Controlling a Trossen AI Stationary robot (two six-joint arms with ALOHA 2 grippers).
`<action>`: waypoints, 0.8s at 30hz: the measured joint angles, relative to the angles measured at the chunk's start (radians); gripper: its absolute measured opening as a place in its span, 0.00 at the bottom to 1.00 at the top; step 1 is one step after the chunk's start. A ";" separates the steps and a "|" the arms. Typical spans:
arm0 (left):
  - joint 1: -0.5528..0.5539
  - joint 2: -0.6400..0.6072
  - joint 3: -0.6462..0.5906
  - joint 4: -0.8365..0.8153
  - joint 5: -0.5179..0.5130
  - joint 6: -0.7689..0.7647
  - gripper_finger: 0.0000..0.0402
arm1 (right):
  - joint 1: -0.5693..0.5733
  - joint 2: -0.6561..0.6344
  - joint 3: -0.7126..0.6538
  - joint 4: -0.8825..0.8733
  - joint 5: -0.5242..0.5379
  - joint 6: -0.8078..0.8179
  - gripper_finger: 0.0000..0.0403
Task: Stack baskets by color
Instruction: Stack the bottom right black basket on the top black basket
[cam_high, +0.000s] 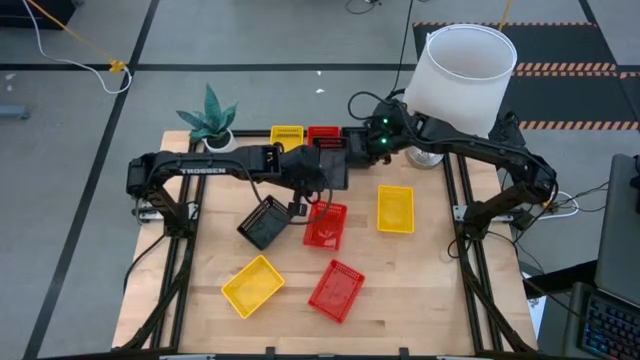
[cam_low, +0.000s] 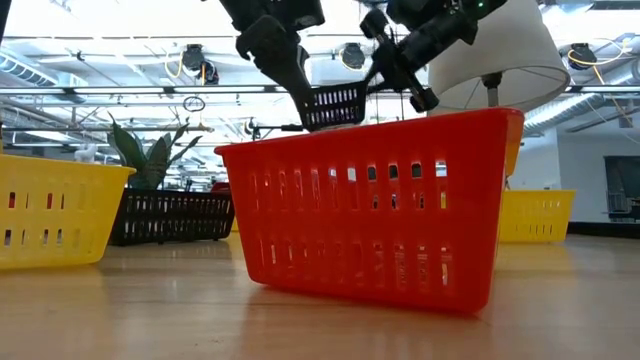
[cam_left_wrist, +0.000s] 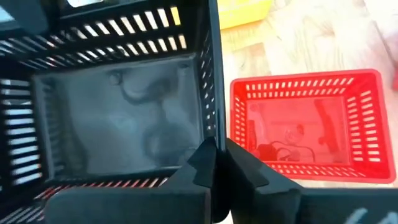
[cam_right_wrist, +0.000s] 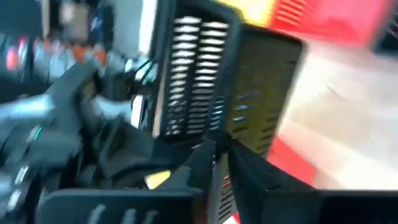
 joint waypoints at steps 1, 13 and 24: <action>0.000 0.000 0.000 0.001 0.002 -0.004 0.03 | 0.001 -0.008 0.000 0.009 -0.003 -0.039 0.16; 0.000 0.001 0.000 -0.004 0.006 -0.040 0.02 | 0.019 -0.152 0.002 -0.041 0.184 -0.347 0.63; 0.000 0.001 0.000 0.024 -0.011 -0.049 0.04 | 0.223 -0.209 0.002 -0.026 0.192 -0.704 0.68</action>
